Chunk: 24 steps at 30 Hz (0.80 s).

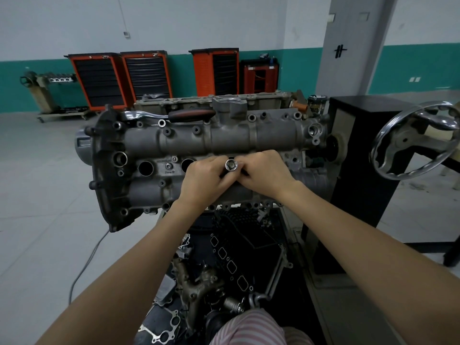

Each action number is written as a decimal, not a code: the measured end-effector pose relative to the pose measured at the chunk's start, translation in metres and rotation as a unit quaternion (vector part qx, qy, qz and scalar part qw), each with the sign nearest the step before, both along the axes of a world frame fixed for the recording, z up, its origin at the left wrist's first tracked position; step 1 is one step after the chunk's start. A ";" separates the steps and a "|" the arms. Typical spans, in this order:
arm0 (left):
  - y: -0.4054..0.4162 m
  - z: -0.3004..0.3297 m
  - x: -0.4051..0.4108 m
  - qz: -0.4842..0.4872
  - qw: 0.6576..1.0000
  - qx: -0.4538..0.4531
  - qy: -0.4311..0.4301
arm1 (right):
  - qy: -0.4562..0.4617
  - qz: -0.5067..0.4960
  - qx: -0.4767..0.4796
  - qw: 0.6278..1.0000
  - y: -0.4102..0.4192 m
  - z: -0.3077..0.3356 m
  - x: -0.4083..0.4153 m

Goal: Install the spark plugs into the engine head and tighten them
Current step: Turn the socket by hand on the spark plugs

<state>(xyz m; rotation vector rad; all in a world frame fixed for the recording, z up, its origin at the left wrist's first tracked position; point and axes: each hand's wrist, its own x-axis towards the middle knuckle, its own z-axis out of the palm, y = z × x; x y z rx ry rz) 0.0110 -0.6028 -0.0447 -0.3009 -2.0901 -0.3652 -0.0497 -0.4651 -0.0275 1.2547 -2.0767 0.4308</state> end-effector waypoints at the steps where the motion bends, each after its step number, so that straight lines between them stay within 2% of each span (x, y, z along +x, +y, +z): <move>1: 0.000 0.000 0.000 -0.001 1.000 -0.002 0.000 | -0.002 -0.004 0.002 1.000 0.000 0.000 0.000; 11: 0.002 0.001 0.004 -0.011 1.000 -0.010 -0.017 | 0.012 -0.016 0.028 0.999 -0.002 0.000 -0.003; 19: 0.000 -0.001 0.000 0.012 0.999 -0.037 0.013 | -0.001 0.005 -0.023 1.000 0.000 0.001 0.001; 24: 0.001 -0.001 0.002 -0.007 1.000 -0.013 -0.012 | 0.006 -0.020 0.000 1.000 -0.002 -0.001 -0.001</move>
